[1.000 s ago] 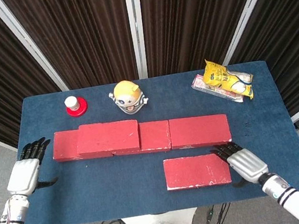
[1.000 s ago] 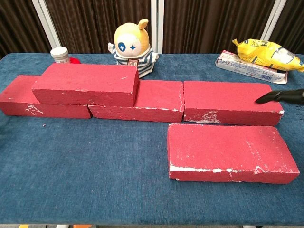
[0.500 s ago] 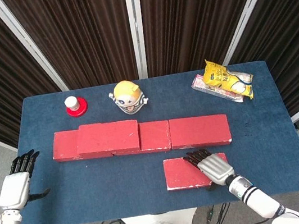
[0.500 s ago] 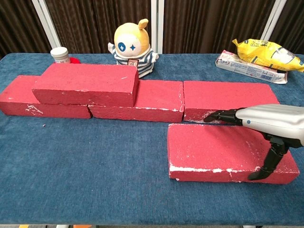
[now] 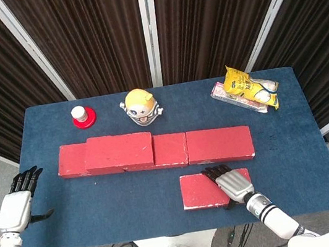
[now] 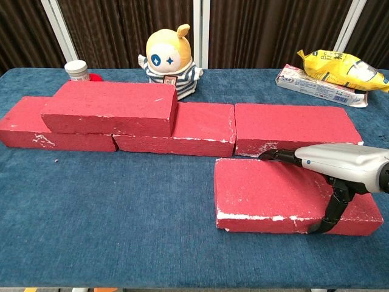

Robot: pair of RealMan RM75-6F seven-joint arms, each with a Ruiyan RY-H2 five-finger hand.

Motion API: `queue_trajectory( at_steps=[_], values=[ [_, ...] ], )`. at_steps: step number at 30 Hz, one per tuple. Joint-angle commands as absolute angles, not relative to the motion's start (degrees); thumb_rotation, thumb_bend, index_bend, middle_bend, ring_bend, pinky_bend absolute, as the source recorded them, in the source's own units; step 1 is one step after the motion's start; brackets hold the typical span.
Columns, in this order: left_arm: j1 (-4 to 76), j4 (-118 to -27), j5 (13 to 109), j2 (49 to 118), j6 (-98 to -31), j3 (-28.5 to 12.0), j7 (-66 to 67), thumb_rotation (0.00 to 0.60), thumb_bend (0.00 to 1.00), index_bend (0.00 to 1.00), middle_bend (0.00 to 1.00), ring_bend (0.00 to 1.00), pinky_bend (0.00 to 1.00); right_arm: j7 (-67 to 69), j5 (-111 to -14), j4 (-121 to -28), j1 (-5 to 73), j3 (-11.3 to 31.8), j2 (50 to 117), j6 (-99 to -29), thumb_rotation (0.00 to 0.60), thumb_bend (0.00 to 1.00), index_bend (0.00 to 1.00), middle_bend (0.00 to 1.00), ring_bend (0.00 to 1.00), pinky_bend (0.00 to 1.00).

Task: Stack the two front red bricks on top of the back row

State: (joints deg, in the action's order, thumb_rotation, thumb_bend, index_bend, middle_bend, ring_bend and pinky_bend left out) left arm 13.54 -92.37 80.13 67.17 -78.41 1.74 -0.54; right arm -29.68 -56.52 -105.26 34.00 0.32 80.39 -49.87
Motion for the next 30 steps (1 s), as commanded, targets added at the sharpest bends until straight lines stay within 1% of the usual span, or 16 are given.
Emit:
queue_trajectory(
  at_steps=[1, 8, 16, 17, 19, 22, 30],
  values=[
    [12.95, -91.29, 81.24, 68.04, -79.5, 1.29, -1.59, 0.6, 0.06, 0.0, 0.0, 0.0, 0.0, -28.5, -56.77, -104.6, 33.97, 0.12, 80.89, -50.24, 0.6, 0.0, 0.0, 0.0, 0.0, 0.0],
    [12.15, -90.16, 82.7, 68.85, -80.46, 0.83, -2.7, 0.6, 0.06, 0.0, 0.0, 0.0, 0.0, -25.95, -58.0, -103.35, 33.74, -0.71, 81.3, -50.36, 0.6, 0.0, 0.0, 0.0, 0.0, 0.0],
    [11.93, -90.42, 82.98, 68.62, -79.59, 0.46, -2.66, 0.6, 0.06, 0.0, 0.0, 0.0, 0.0, -24.53, -59.37, -102.76, 33.89, -1.21, 81.47, -50.67, 0.6, 0.0, 0.0, 0.0, 0.0, 0.01],
    [11.91, -90.43, 83.01, 68.59, -79.48, 0.44, -2.64, 0.6, 0.06, 0.0, 0.0, 0.0, 0.0, -24.42, -59.53, -102.74, 33.89, -1.23, 81.49, -50.77, 0.6, 0.0, 0.0, 0.0, 0.0, 0.01],
    [11.87, -90.4, 83.04, 68.59, -79.29, 0.34, -2.61, 0.6, 0.06, 0.0, 0.0, 0.0, 0.0, -24.27, -60.13, -102.67, 33.94, -1.27, 81.52, -51.04, 0.6, 0.0, 0.0, 0.0, 0.02, 0.08],
    [11.74, -90.13, 83.19, 68.78, -79.21, 0.19, -3.07, 0.6, 0.06, 0.0, 0.0, 0.0, 0.0, -23.92, -60.25, -102.87, 34.16, -1.37, 81.29, -50.76, 0.6, 0.05, 0.0, 0.03, 0.07, 0.16],
    [11.4, -89.7, 83.09, 68.88, -78.74, -0.12, -3.33, 0.6, 0.06, 0.0, 0.0, 0.0, 0.0, -24.09, -58.57, -103.85, 35.15, -1.3, 79.7, -50.13, 0.6, 0.07, 0.0, 0.1, 0.1, 0.19]
  ],
)
